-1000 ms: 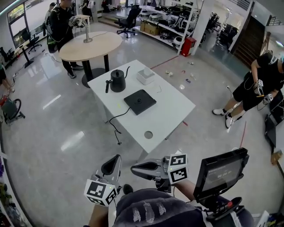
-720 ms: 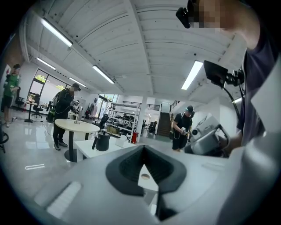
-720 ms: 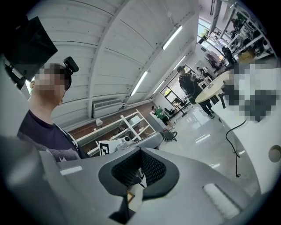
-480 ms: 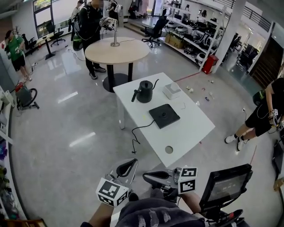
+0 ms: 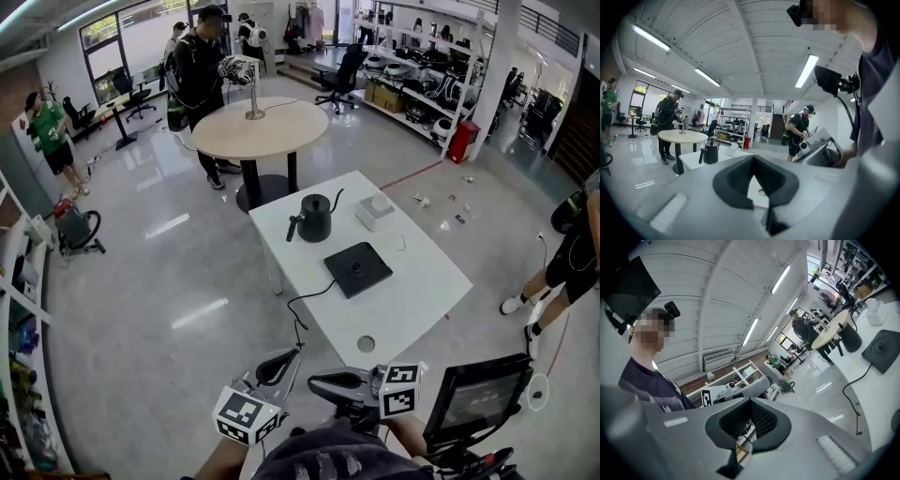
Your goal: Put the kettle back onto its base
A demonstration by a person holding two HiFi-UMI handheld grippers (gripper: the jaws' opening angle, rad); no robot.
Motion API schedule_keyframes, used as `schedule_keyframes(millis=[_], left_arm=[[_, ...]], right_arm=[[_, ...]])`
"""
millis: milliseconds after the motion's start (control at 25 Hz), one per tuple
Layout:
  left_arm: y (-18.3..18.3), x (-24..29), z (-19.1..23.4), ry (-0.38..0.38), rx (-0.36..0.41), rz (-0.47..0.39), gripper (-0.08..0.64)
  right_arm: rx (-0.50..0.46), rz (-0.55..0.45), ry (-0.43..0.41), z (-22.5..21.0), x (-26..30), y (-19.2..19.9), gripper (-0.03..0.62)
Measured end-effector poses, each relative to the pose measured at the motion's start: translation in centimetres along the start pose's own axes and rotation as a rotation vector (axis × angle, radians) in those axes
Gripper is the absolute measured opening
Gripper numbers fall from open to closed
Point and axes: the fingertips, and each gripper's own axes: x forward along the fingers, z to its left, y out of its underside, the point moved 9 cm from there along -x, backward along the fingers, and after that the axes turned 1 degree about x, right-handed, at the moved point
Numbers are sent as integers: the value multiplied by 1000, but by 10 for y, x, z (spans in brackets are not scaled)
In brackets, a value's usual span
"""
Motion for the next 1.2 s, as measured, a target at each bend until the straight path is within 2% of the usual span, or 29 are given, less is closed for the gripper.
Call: schedule_keyframes(millis=[280, 440, 840, 1200], left_arm=[[-22, 70, -12, 21, 35, 50, 2], [-24, 96, -14, 3, 52, 83, 2], [-27, 157, -6, -130, 84, 137, 2], [-38, 184, 30, -128, 142, 115, 2]], right_arm=[[45, -83, 10, -38, -56, -32, -2], [59, -111, -6, -55, -76, -41, 0], [73, -73, -60, -103, -128, -73, -2], [69, -77, -29, -117, -122, -89, -2]])
